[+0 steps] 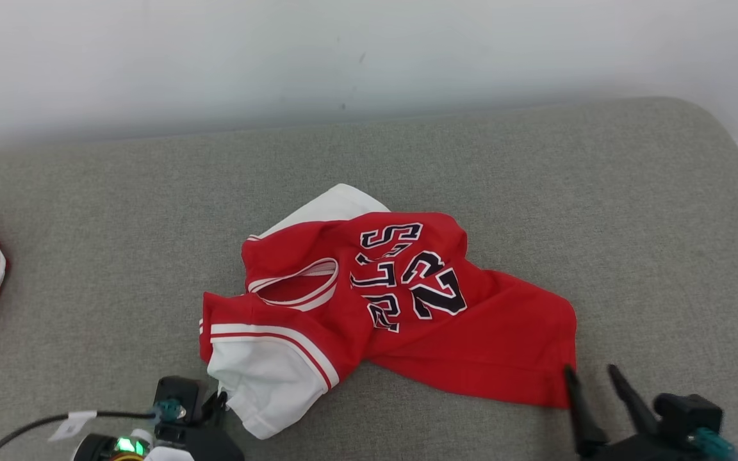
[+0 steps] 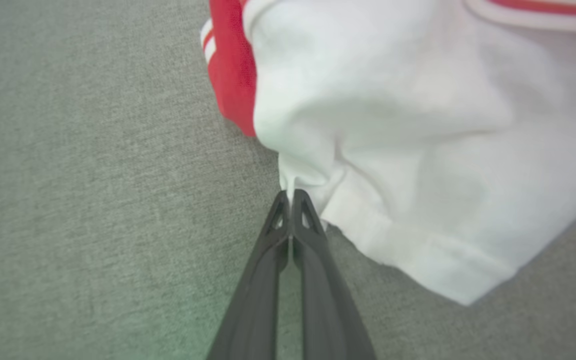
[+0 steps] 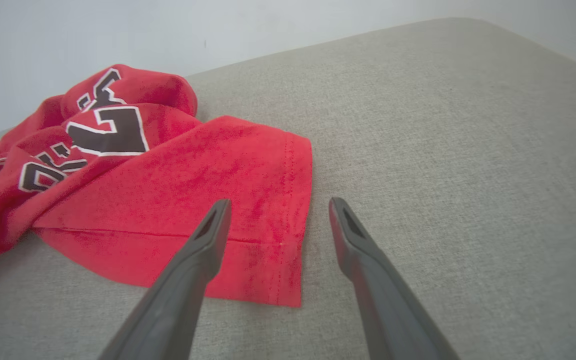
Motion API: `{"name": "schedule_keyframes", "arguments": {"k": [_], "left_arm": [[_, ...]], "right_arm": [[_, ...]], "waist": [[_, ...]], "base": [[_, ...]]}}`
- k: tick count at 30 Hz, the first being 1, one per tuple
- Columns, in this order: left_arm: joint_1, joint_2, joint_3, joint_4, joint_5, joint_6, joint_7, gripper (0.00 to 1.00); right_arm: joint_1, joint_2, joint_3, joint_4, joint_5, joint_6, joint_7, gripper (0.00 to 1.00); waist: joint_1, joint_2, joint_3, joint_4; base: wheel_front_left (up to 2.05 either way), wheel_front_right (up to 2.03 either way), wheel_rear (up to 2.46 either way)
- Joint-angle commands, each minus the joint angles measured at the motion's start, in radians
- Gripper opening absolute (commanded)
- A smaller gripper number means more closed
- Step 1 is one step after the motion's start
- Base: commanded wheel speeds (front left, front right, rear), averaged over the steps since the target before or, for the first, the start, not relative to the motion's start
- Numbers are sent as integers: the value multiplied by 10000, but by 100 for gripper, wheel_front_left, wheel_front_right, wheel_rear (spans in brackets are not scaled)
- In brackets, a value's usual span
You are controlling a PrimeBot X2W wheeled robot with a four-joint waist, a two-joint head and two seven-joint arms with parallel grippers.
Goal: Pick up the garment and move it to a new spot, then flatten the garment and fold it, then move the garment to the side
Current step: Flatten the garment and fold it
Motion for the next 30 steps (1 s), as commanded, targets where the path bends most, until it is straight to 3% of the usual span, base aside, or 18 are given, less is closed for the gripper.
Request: {"name": "schedule_keyframes", "arguments": {"k": [1,6,10,24,27,30], "left_arm": [[422,42,-38,-67,-29,144,-22,0],[1134,37,218,-819,-168,753,-484,0],[1417,-6,323,-1166,-210,988,-637,0],[1298,-133,174,-1293,-266,942,-735,0],[1316,-110,166,-1312,-282,948,-721,0],[1335,-71,178,-1337,-306,973,-731,0]], "right_arm": [[111,-12,-382,-119,-233,-23,196,100],[299,9,-1332,-419,-400,-23,1110,100],[260,11,-1313,-500,-544,-23,1617,100],[-125,8,-530,-370,-921,-23,2638,100],[-209,5,-492,-182,-908,-23,2723,85],[-339,5,-445,-52,-898,-23,2703,85]], "waist": [[0,0,98,2],[0,0,323,120],[0,0,388,233],[0,0,143,336],[0,0,125,354],[0,0,144,365]], "base": [[0,0,0],[0,0,0],[0,0,0],[0,0,0],[0,0,0],[0,0,0]]}}
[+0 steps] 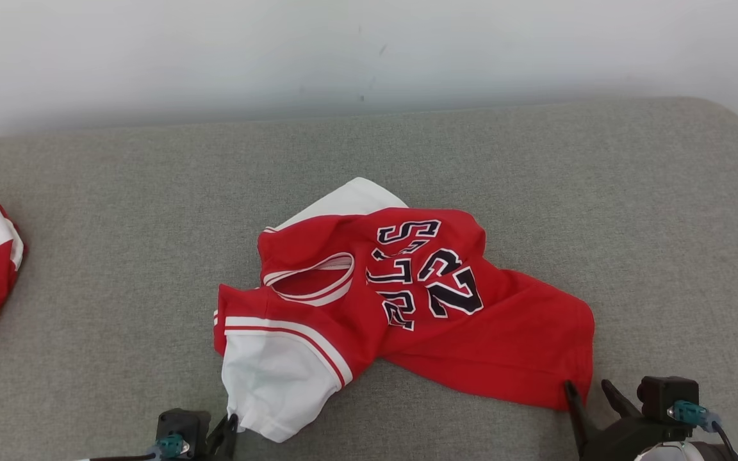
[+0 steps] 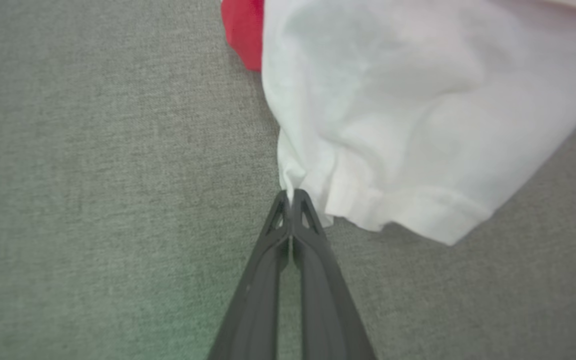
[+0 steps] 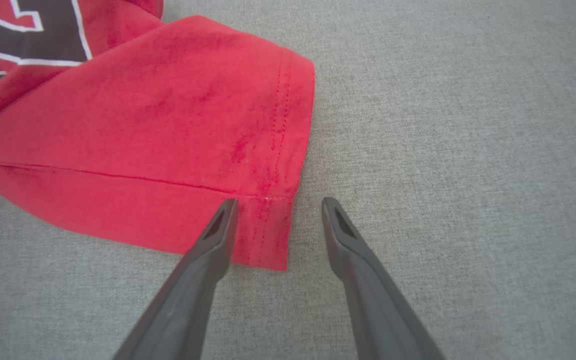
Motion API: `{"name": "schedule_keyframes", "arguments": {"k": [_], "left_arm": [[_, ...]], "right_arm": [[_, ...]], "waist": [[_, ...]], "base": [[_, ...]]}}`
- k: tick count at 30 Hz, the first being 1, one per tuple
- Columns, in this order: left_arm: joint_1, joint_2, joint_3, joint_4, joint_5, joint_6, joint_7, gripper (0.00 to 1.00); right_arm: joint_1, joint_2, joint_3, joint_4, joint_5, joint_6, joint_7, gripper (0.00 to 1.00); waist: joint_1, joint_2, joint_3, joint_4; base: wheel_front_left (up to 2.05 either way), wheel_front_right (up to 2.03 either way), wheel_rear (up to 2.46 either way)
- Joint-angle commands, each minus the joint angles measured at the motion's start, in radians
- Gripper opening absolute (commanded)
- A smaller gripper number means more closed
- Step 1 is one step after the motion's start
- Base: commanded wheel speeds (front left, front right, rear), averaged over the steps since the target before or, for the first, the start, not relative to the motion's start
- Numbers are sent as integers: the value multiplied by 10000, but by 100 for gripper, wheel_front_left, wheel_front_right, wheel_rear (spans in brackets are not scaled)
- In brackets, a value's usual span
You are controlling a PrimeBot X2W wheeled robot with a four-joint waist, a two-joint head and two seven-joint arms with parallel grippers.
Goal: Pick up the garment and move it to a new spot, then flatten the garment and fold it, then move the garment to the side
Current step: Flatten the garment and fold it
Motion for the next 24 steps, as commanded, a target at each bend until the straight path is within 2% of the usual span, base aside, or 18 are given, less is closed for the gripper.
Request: {"name": "schedule_keyframes", "arguments": {"k": [1,2,3,4,6,9,11,17,21,23,24], "left_arm": [[81,18,-10,-15,-30,46,8,0],[86,22,-13,-27,-43,52,12,0],[84,27,-17,-41,-49,53,16,0],[80,28,-25,-52,-51,58,19,0],[71,34,-28,-74,-62,72,16,0],[57,65,-11,-100,-86,98,34,0],[61,82,0,-121,-108,108,57,0],[-62,-146,504,-639,-478,139,-610,0],[-248,-445,1422,-1522,-1378,-270,-1505,0],[-523,-360,1848,-1994,-1758,-564,-1718,0],[-523,-360,1848,-1994,-1758,-564,-1718,0]], "right_arm": [[-165,7,26,66,5,-23,-15,80],[-191,7,34,111,23,-23,-32,74],[-213,9,52,167,30,-23,-42,55],[-246,10,72,220,23,-23,-42,46],[-325,7,91,266,18,-23,-72,33],[-354,8,77,315,0,-23,-92,21],[-363,8,42,328,6,-23,-99,2],[-411,6,-158,-154,149,-23,-409,0],[-681,11,-252,-805,742,-23,-808,0],[-819,2,-331,-1410,862,-23,-656,0],[-819,2,-331,-1410,862,-23,-656,0]], "waist": [[0,0,21,10],[0,0,38,15],[0,0,54,23],[0,0,67,32],[0,0,87,46],[0,0,103,52],[0,0,99,50],[0,0,43,73],[0,0,-68,95],[0,0,-156,72],[0,0,-156,72]], "base": [[0,0,0],[0,0,0],[0,0,0],[0,0,0],[0,0,0],[0,0,0],[0,0,0],[0,0,0],[0,0,0],[0,0,0],[0,0,0]]}}
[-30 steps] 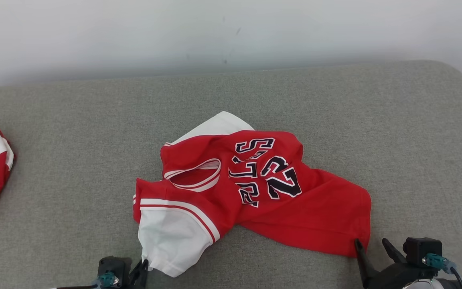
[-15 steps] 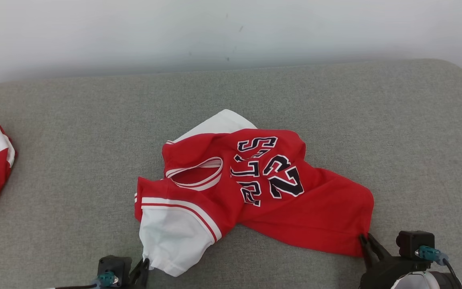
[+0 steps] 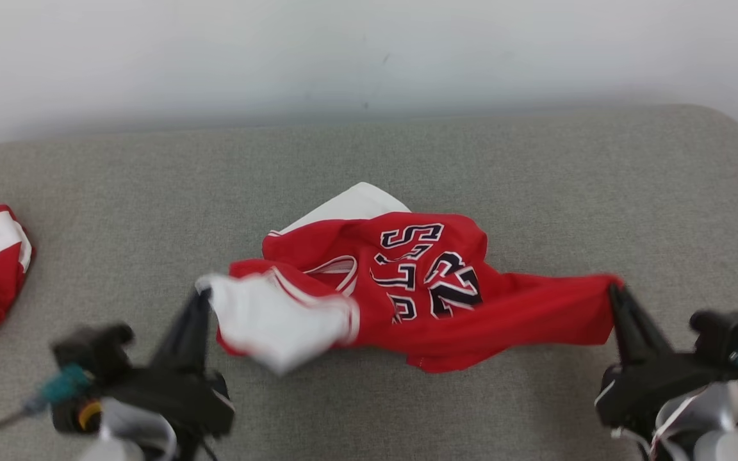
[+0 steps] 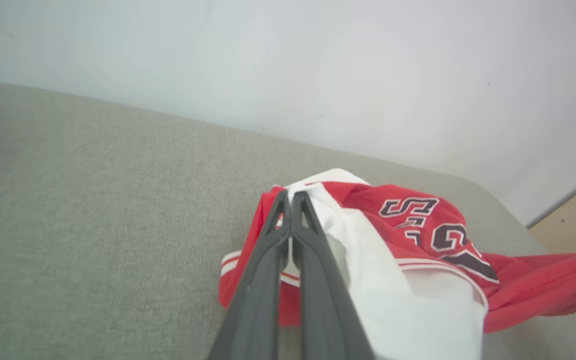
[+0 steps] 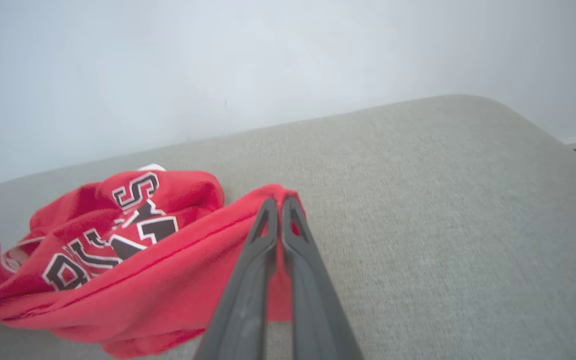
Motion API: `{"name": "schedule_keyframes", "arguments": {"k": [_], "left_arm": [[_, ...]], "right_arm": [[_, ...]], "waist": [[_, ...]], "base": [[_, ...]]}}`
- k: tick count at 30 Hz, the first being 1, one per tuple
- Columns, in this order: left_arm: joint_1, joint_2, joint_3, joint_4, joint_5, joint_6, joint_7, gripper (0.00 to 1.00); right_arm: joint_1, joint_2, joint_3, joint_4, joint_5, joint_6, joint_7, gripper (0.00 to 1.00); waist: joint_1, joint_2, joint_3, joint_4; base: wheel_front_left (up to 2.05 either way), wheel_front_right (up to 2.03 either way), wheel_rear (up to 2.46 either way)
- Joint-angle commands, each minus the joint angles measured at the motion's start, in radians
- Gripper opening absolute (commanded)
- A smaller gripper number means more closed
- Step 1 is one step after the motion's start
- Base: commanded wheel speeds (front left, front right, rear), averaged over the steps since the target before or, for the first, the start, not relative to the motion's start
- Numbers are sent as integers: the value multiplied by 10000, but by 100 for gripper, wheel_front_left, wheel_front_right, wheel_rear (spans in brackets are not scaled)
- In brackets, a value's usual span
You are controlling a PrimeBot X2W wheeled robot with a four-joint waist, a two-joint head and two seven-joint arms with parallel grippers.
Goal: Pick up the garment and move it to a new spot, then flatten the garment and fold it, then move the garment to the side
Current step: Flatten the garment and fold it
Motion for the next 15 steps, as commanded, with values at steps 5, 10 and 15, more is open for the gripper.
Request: {"name": "schedule_keyframes", "arguments": {"k": [5,10,15], "left_arm": [[-1213,371,908,-1042,-790,-551,73,0],[-2874,466,1471,-1985,-1605,-901,738,0],[-4333,672,1638,-2563,-1883,-952,1434,0]], "right_arm": [[-899,-304,88,-1474,-97,-23,970,0],[-2146,-883,237,-2541,409,-23,1902,0],[-3407,-1456,83,-3094,855,-23,2316,0]], "waist": [[-1,-1,-272,-167],[-1,-1,-432,-363],[-1,-1,-344,-513]], "base": [[0,0,0],[0,0,0],[0,0,0]]}}
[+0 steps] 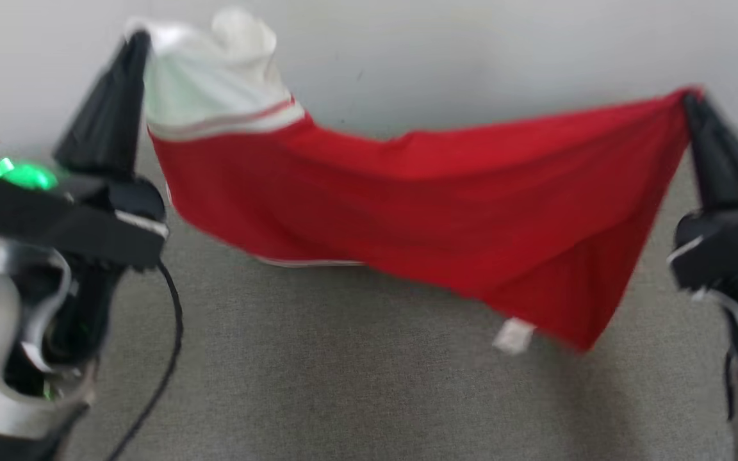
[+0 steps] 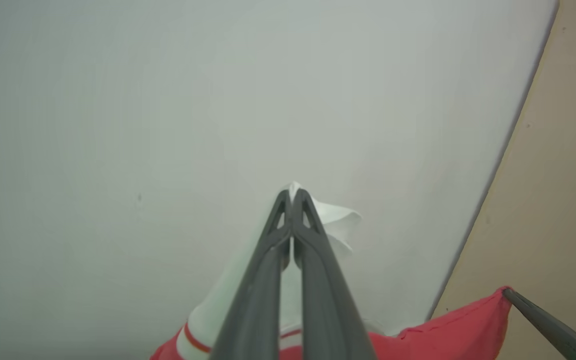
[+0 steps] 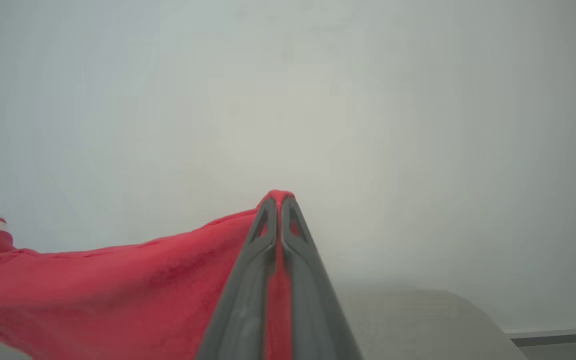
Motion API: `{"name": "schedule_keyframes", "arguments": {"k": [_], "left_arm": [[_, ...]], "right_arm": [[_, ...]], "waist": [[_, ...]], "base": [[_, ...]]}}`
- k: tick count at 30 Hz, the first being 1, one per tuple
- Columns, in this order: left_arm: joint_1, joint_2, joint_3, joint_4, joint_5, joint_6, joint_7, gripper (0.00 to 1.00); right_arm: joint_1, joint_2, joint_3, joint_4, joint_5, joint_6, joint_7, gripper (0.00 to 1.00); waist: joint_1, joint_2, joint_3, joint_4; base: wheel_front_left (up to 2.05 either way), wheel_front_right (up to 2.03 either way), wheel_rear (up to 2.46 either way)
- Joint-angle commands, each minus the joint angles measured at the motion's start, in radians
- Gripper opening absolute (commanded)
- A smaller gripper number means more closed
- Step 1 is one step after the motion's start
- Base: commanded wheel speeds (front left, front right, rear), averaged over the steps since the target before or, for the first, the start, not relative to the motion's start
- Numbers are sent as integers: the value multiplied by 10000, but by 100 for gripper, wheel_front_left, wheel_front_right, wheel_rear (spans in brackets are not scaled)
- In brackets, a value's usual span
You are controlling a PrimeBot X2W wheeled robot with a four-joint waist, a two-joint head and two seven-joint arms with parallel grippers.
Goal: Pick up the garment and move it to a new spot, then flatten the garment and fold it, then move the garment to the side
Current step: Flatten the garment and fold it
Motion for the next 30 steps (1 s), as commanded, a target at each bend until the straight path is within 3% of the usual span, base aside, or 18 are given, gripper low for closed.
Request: {"name": "schedule_keyframes", "arguments": {"k": [1,6,11,19,23,26,30], "left_arm": [[-422,123,54,-116,-44,-26,123,0],[-2298,213,-57,-37,271,-161,611,0],[-3662,-55,-195,1142,158,-352,873,0],[-5431,11,-388,3710,894,-474,711,0],[-6520,-125,-252,4576,1235,-452,257,0],[-8148,-442,3,5673,1580,-478,-754,0],[-9346,-503,-84,6133,2235,-748,-1897,0]], "right_arm": [[-364,-148,-39,-101,125,-23,89,0],[-1975,-819,-17,-4,424,-23,592,0],[-3233,-1082,96,822,293,-23,724,0],[-5116,-297,787,3905,490,-23,637,0],[-6350,24,897,5205,69,-20,-114,0],[-8182,249,551,6685,-900,-21,-1769,0],[-9425,398,419,7440,-1798,-21,-3251,0]], "waist": [[-1,0,65,-64],[-1,0,209,-188],[-1,0,645,-298],[-1,0,2506,-875],[-1,0,3380,-1106],[-1,0,4265,-1262],[-1,0,4582,-1319]], "base": [[0,0,0],[0,0,0],[0,0,0],[0,0,0],[0,0,0],[0,0,0],[0,0,0]]}}
